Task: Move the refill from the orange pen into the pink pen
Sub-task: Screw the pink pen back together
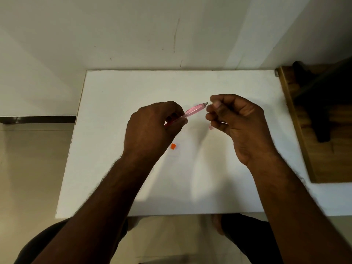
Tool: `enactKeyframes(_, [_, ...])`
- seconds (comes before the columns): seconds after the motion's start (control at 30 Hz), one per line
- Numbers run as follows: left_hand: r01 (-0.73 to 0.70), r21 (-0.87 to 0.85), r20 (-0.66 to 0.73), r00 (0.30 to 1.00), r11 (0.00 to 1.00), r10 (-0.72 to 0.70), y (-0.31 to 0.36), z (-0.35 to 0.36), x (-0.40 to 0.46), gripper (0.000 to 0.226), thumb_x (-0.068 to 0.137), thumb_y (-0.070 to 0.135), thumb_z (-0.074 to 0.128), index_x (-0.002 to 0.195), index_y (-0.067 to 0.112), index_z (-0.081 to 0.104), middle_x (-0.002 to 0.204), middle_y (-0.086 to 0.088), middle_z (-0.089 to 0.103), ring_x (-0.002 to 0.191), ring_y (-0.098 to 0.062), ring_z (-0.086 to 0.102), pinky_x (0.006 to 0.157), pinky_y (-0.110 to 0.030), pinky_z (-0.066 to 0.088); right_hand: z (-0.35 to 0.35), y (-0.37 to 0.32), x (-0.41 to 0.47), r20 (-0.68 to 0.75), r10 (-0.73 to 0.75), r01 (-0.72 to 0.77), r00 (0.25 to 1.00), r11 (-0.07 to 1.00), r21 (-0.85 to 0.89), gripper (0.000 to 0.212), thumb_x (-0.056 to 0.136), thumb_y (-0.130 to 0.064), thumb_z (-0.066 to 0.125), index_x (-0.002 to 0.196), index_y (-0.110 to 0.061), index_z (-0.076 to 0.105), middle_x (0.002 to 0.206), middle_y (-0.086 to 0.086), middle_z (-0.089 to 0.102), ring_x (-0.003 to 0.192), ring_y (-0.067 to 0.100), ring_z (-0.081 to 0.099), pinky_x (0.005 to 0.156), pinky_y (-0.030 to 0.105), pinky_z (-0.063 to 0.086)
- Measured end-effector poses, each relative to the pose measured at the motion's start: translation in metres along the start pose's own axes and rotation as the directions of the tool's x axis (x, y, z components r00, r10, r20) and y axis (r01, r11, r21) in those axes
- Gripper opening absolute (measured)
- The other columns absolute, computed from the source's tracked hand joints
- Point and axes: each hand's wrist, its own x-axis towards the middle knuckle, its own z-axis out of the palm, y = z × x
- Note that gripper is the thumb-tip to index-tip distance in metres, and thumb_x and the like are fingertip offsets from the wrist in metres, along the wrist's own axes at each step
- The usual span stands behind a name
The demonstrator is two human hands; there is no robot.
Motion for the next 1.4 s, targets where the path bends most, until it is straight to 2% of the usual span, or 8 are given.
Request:
enactKeyframes(0.07, [0.009, 0.001, 0.000, 1.000, 1.000, -0.009, 0.001, 0.000, 0.000, 0.011, 0.085, 0.041, 0.071, 0.090, 0.031, 0.072, 0.079, 0.014, 0.073, 0.081, -0.008, 0.070, 0.072, -0.039, 0.054, -0.005, 0.006, 0.004, -0.117, -0.101, 0.068, 0.988, 0.963, -0.262, 0.012, 0.094, -0.016, 0.071, 0.100, -0.023, 0.078, 0.087, -0.001, 0.079, 0.081, 0.019, 0.076, 0.077, 0.033, 0.060])
enactKeyframes(0.2, [0.005, 0.008, 0.010, 1.000, 1.000, -0.005, 0.000, -0.001, -0.001, 0.011, 0.086, 0.040, 0.070, 0.090, 0.031, 0.072, 0.080, 0.014, 0.074, 0.081, -0.008, 0.069, 0.073, -0.038, 0.054, -0.003, 0.025, 0.001, -0.006, -0.241, 0.123, 0.971, 0.515, -0.848, 0.019, 0.091, -0.023, 0.072, 0.110, -0.028, 0.075, 0.096, -0.008, 0.075, 0.087, 0.017, 0.071, 0.089, 0.035, 0.054])
enactKeyframes(0.5, [-0.001, 0.010, 0.026, 1.000, 1.000, 0.000, -0.002, -0.001, -0.002, 0.010, 0.086, 0.040, 0.071, 0.090, 0.031, 0.072, 0.081, 0.014, 0.073, 0.080, -0.009, 0.069, 0.071, -0.038, 0.054, 0.011, 0.043, -0.003, 0.045, -0.195, 0.090, 0.980, 0.226, -0.970, 0.027, 0.098, -0.024, 0.058, 0.122, -0.021, 0.070, 0.116, 0.006, 0.065, 0.109, 0.031, 0.061, 0.084, 0.038, 0.050])
enactKeyframes(0.67, [0.007, 0.007, 0.029, 1.000, 1.000, -0.008, -0.002, -0.001, -0.002, 0.010, 0.086, 0.041, 0.071, 0.090, 0.032, 0.071, 0.080, 0.015, 0.073, 0.080, -0.008, 0.068, 0.070, -0.037, 0.054, 0.009, 0.042, 0.001, -0.001, -0.189, 0.068, 0.982, 0.359, -0.931, 0.027, 0.096, -0.016, 0.060, 0.119, -0.018, 0.074, 0.114, 0.007, 0.071, 0.106, 0.030, 0.067, 0.093, 0.037, 0.049])
enactKeyframes(0.77, [0.019, 0.008, 0.027, 0.999, 1.000, -0.020, -0.004, -0.002, -0.001, 0.010, 0.085, 0.042, 0.071, 0.090, 0.032, 0.071, 0.080, 0.017, 0.073, 0.081, -0.005, 0.068, 0.072, -0.036, 0.054, 0.010, 0.030, 0.004, -0.121, -0.093, 0.004, 0.988, 0.808, -0.589, 0.017, 0.093, -0.012, 0.068, 0.104, -0.019, 0.079, 0.096, 0.000, 0.078, 0.085, 0.017, 0.073, 0.085, 0.038, 0.058])
enactKeyframes(0.83, [0.023, 0.001, 0.023, 0.999, 1.000, -0.023, -0.004, -0.002, 0.000, 0.011, 0.084, 0.042, 0.071, 0.090, 0.033, 0.071, 0.079, 0.017, 0.073, 0.081, -0.004, 0.068, 0.072, -0.036, 0.055, 0.011, 0.017, 0.004, -0.130, -0.006, -0.021, 0.991, 0.980, -0.200, 0.015, 0.091, -0.008, 0.071, 0.098, -0.019, 0.079, 0.085, -0.002, 0.076, 0.072, 0.013, 0.069, 0.073, 0.030, 0.057])
enactKeyframes(1.03, [0.030, 0.005, 0.020, 0.999, 1.000, -0.030, -0.001, 0.000, 0.000, 0.010, 0.085, 0.042, 0.071, 0.090, 0.034, 0.072, 0.080, 0.017, 0.073, 0.080, -0.005, 0.068, 0.071, -0.035, 0.054, 0.008, -0.001, 0.000, -0.070, 0.037, -0.026, 0.997, 0.989, 0.145, 0.014, 0.090, -0.007, 0.073, 0.100, -0.014, 0.078, 0.087, 0.001, 0.076, 0.076, 0.016, 0.071, 0.075, 0.027, 0.058])
enactKeyframes(1.4, [0.026, 0.013, 0.023, 0.999, 1.000, -0.027, -0.001, 0.001, 0.000, 0.011, 0.084, 0.042, 0.072, 0.090, 0.032, 0.072, 0.081, 0.016, 0.073, 0.081, -0.005, 0.069, 0.072, -0.036, 0.055, 0.009, 0.002, -0.001, -0.051, -0.067, 0.067, 0.996, 0.998, -0.009, 0.016, 0.091, -0.006, 0.072, 0.103, -0.016, 0.079, 0.089, 0.003, 0.080, 0.077, 0.019, 0.073, 0.072, 0.027, 0.058])
